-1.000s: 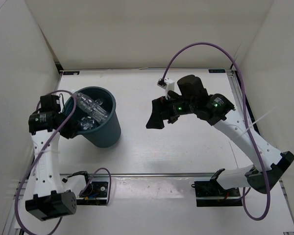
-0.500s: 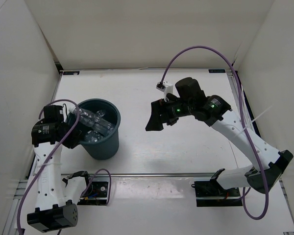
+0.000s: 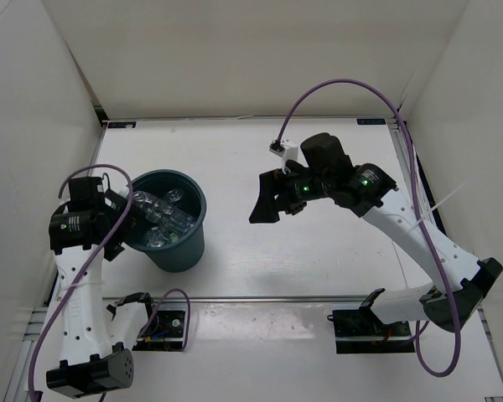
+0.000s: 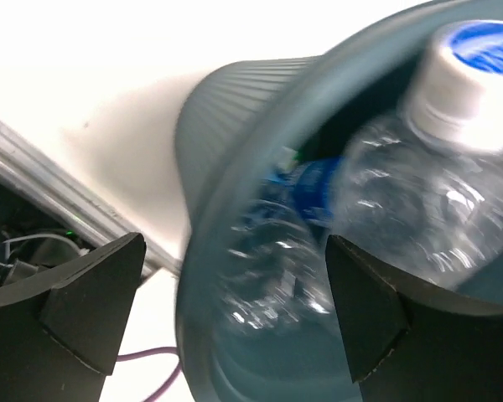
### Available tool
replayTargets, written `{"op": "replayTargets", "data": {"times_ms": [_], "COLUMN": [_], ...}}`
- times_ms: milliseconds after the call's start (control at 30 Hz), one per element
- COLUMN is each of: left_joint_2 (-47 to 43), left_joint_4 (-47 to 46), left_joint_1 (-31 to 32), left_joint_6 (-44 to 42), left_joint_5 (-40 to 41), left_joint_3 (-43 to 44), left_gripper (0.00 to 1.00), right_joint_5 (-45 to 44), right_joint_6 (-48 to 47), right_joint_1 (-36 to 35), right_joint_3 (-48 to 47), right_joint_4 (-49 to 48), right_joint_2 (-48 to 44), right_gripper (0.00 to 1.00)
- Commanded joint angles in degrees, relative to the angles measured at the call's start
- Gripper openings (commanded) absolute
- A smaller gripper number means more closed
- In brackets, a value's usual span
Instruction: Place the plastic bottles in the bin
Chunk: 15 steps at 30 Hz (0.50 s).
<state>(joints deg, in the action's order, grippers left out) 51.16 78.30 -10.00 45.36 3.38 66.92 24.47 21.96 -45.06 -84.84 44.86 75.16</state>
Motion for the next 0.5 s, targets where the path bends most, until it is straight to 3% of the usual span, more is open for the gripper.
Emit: {"op": "replayTargets", "data": {"times_ms": [0, 233, 467], "left_joint_2": [-0.97, -0.44, 0.70], "left_joint_4": [3.61, 3.61, 3.61], "left_joint_1": [0.16, 0.16, 0.16], "left_joint_6": [-0.28, -0.28, -0.89], "left_joint_5": [-1.87, -3.64, -4.70], "left_joint_3": [7.41, 20.25, 27.56], "left_gripper": [0.99, 0.99, 0.99], "right_joint_5": [0.49, 1.02, -0.21], "right_joint_6": [0.90, 0.90, 0.90], "right_joint_1": [0.06, 0.06, 0.06], "right_joint_3": [-0.68, -1.20, -1.73], "right_joint_4": [-0.65, -0.13, 0.40], "right_joint_2": [-0.45, 0.69, 1.84], "right_gripper": [1.00, 1.00, 1.00]}}
